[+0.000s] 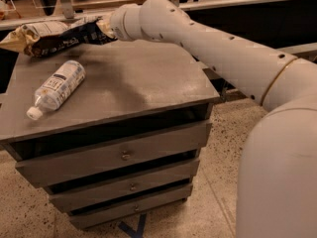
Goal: Move blue chip bag near brown chip bag
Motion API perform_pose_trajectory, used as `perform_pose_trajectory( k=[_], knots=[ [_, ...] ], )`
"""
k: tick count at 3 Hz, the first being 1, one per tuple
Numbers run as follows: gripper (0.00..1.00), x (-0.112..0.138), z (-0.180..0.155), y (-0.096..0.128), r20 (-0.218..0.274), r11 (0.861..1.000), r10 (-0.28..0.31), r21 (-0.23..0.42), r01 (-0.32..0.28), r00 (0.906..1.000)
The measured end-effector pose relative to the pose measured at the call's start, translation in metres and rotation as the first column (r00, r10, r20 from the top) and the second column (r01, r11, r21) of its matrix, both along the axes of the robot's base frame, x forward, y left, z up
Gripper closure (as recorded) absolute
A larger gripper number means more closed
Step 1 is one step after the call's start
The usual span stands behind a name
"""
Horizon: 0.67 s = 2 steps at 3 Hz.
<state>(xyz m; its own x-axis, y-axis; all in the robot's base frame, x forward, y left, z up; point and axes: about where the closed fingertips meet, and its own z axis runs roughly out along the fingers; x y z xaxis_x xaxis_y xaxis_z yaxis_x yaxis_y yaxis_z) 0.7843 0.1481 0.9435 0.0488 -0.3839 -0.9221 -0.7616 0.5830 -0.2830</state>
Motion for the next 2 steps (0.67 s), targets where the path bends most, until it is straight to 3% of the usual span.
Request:
perform_pose_trajectory(
  k=[2],
  knots=[
    [0.12, -0.0042, -0.0032, 0.0049, -0.016, 1.000, 0.019, 0.010, -0.019, 0.9997]
  ],
)
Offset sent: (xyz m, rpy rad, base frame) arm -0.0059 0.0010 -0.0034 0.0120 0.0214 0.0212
